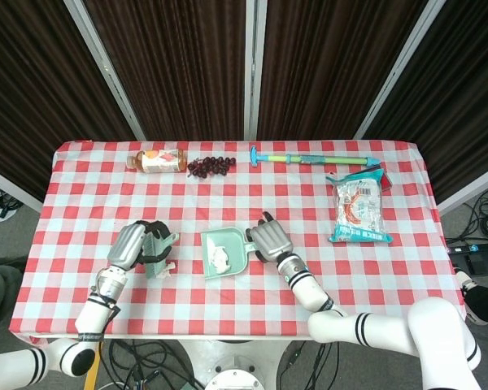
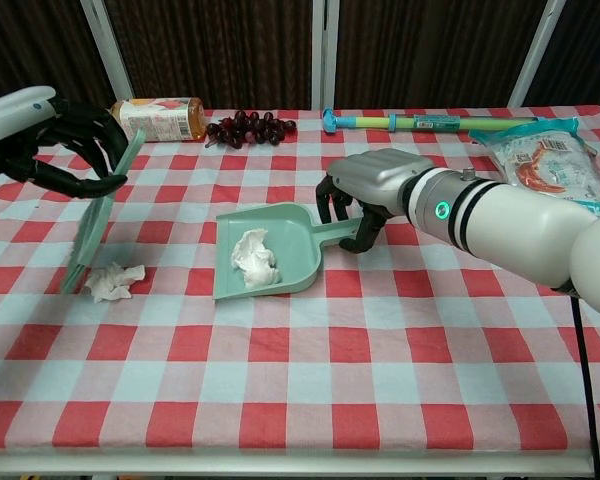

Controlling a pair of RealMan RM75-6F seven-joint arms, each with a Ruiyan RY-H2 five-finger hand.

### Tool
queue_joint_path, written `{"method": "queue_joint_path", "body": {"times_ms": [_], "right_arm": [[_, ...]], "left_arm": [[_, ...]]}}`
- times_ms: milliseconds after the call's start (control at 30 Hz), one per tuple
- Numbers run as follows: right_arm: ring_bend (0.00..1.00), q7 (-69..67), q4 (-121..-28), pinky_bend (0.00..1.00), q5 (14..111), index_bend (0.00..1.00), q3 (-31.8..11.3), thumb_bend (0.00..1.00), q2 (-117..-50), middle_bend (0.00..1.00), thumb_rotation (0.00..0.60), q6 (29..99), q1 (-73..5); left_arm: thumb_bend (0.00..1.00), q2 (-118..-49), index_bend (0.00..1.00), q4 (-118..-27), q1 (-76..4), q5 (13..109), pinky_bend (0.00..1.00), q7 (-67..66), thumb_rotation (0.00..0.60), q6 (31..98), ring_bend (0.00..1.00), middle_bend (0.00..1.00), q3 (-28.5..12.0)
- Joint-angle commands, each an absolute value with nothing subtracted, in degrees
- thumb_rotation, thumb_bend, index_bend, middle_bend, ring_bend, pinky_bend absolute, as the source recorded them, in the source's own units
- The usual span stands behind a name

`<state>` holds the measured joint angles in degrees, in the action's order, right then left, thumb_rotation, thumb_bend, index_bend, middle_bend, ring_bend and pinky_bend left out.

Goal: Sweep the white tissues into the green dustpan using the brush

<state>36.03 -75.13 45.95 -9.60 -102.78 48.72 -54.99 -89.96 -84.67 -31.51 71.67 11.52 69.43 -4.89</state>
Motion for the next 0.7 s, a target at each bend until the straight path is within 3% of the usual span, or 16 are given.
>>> {"method": "queue_joint_path", "body": {"times_ms": [33,433,700], "right_arm": [[0.27,36.0,-75.1,0.09,46.0,0.61,-9.5,0.33,-102.9,0.52,0.600,48.8,-55.0],[0.27,39.9,-76.5,0.09,44.2,0.62,-8.6,0.33,-102.9,0.53,0.600,50.0,-55.9],[0.28,50.4,-83.9,0.09,36.9,0.64,-8.8,0.33,-98.7,0.55,0.600,54.4,-58.5]], "left_arm": [[0.43,-93.1,0.53,-83.7,-31.0,72.3,0.35,11.1,0.600,70.1,0.43,0.55,-5.7],[0.43,-99.1,0.53,-81.3,-34.1,73.1,0.36,7.5,0.600,67.2,0.43,0.55,-9.7],[0.43,-98.9,0.53,-81.8,-34.2,73.7,0.36,5.9,0.600,66.9,0.43,0.55,-10.3]]}}
